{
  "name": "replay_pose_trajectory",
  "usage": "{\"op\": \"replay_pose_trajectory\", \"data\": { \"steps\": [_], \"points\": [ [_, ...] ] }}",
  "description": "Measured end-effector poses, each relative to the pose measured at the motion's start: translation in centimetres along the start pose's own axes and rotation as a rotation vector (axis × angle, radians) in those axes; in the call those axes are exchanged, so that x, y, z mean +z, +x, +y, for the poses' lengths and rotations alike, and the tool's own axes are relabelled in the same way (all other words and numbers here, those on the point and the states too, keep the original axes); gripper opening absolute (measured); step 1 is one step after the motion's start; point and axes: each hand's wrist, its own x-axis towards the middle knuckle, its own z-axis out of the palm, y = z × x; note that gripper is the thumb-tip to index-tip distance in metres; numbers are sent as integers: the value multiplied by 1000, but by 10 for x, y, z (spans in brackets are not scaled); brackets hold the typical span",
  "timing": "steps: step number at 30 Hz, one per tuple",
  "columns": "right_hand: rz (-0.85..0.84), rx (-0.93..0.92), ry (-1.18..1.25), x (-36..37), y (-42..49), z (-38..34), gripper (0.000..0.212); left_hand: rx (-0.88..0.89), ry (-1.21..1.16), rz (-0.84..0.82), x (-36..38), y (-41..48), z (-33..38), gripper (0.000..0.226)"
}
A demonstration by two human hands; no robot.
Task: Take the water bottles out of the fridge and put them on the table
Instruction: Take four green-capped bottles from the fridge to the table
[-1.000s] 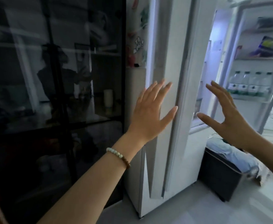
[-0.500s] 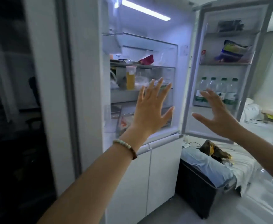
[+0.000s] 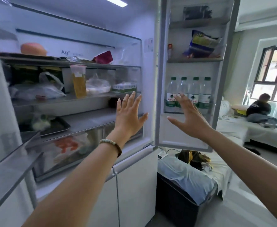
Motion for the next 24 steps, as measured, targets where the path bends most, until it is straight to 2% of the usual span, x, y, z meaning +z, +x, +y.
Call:
{"op": "replay_pose_trajectory", "data": {
  "steps": [5, 9, 15, 24],
  "points": [
    [38, 87, 3, 15, 49, 63, 78, 51, -113, -16, 69, 79, 2, 68],
    [61, 143, 39, 27, 83, 112, 79, 45, -298, -21, 114, 132, 8, 67],
    [70, 181, 78, 46, 136, 188, 80, 66, -397, -55, 180, 201, 25, 73],
    [69, 171, 192, 61, 240, 273, 87, -82, -635, -18, 254, 302, 54, 79]
  ]
}}
